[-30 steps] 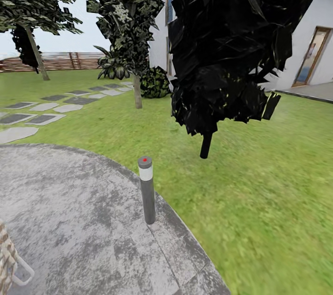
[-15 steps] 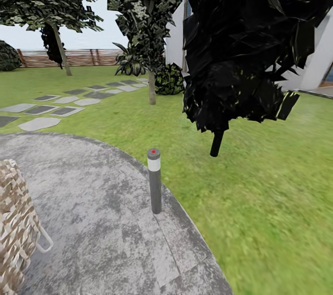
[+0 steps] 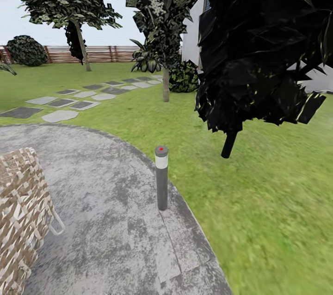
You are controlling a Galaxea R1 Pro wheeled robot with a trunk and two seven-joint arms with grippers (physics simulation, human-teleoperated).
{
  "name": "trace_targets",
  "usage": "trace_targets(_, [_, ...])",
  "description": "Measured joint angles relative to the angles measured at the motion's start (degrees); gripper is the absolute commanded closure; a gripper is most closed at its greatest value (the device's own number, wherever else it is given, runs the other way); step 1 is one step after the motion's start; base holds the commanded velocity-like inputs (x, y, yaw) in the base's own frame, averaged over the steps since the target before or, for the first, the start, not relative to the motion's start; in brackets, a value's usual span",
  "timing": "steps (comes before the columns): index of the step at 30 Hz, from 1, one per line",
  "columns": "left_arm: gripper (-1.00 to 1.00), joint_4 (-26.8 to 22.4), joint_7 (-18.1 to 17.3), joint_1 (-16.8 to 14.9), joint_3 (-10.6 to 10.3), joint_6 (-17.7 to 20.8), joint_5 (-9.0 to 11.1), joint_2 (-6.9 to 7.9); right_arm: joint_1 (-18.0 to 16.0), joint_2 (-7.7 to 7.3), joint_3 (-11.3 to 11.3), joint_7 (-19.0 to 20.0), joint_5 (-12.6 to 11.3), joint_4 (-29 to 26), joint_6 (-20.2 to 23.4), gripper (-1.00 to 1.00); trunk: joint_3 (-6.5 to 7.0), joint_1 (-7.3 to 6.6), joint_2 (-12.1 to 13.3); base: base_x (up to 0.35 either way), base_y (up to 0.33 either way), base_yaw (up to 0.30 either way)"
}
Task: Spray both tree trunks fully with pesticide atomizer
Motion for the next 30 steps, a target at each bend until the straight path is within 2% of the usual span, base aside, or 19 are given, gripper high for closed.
trace_targets(5, [-1.0,0.0,0.0,0.0,0.1,0.0,0.0,0.04,0.0,0.0,0.0,0.0,0.0,0.0,0.0,-1.0,-0.34,0.0,0.0,0.0,-0.153,0.215])
trace_targets(21, [-1.0,-0.1,0.0,0.0,0.1,0.0,0.1,0.1,0.0,0.0,0.0,0.1,0.0,0.0,0.0,-1.0,-1.29,0.0,0.0,0.0,-0.006,0.228])
trace_targets(28, [-1.0,-0.7,0.1,-0.5,0.5,0.1,0.2,1.01,0.0,0.0,0.1,0.1,0.1,0.0,0.1,-1.0,-1.68,0.0,0.0,0.0,0.0,0.235])
trace_targets(30, [-1.0,-2.0,0.0,-1.6,1.4,0.5,0.3,1.83,0.0,0.0,0.1,0.2,0.1,0.0,0.1,-1.0,-1.78,0.0,0.0,0.0,0.0,0.191])
